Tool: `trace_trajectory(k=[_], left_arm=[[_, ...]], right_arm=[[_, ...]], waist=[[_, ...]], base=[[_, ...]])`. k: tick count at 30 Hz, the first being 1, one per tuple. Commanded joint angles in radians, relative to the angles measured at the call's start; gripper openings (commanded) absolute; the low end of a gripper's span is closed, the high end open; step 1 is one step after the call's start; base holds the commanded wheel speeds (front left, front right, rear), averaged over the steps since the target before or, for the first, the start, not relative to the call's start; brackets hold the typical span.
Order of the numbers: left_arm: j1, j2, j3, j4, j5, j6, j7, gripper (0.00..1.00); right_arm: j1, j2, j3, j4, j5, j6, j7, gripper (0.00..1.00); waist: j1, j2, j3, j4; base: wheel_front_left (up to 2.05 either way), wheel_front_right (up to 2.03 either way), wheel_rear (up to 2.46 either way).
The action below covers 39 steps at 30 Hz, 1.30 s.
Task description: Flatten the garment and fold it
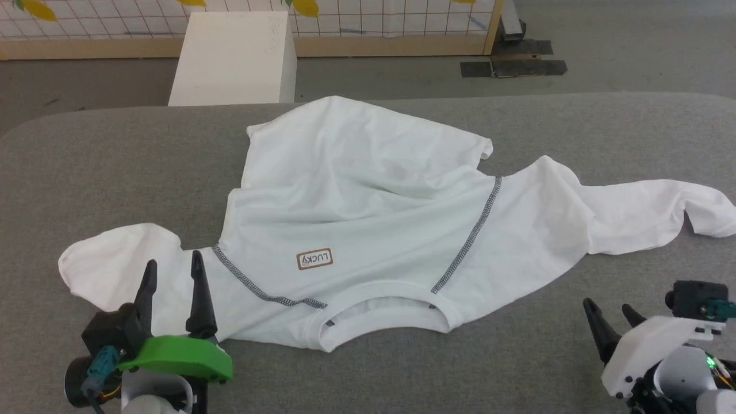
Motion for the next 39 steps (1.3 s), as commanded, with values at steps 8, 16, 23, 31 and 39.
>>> trace_trajectory(k=[8, 16, 23, 31, 39], left_arm=[[-0.013, 0.002, -0.01, -0.003, -0.008, 0.002, 0.002, 1.0], [-0.027, 0.001, -0.013, 0.005, -0.014, 0.002, -0.002, 1.0], [-0.031, -0.001, -0.019, 0.009, -0.02, 0.003, 0.004, 1.0], [0.029, 0.008, -0.083, -0.068, -0.104, 0.041, 0.452, 1.0], [0.069, 0.046, -0.151, -0.208, -0.136, 0.098, 0.822, 1.0]], right_arm=[[-0.254, 0.002, 0.02, 0.175, -0.172, -0.001, 0.23, 1.0], [-0.355, 0.002, 0.073, 0.308, -0.271, -0.001, 0.314, 1.0], [-0.361, 0.002, 0.078, 0.313, -0.258, -0.001, 0.344, 0.0], [-0.315, 0.002, 0.067, 0.247, -0.226, -0.001, 0.33, 0.0], [-0.284, 0.002, 0.075, 0.217, -0.202, -0.001, 0.336, 0.0]], waist=[[0.0, -0.0001, 0.051, 0.038], [0.0, -0.0001, 0.079, 0.064], [0.0, -0.0001, 0.078, 0.072], [0.0, -0.0001, 0.043, 0.077], [0.0, -0.0001, 0.049, 0.064]], base=[[0.0, 0.0, 0.0], [0.0, 0.0, 0.0], [0.0, 0.0, 0.0], [0.0, 0.0, 0.0], [0.0, 0.0, 0.0]])
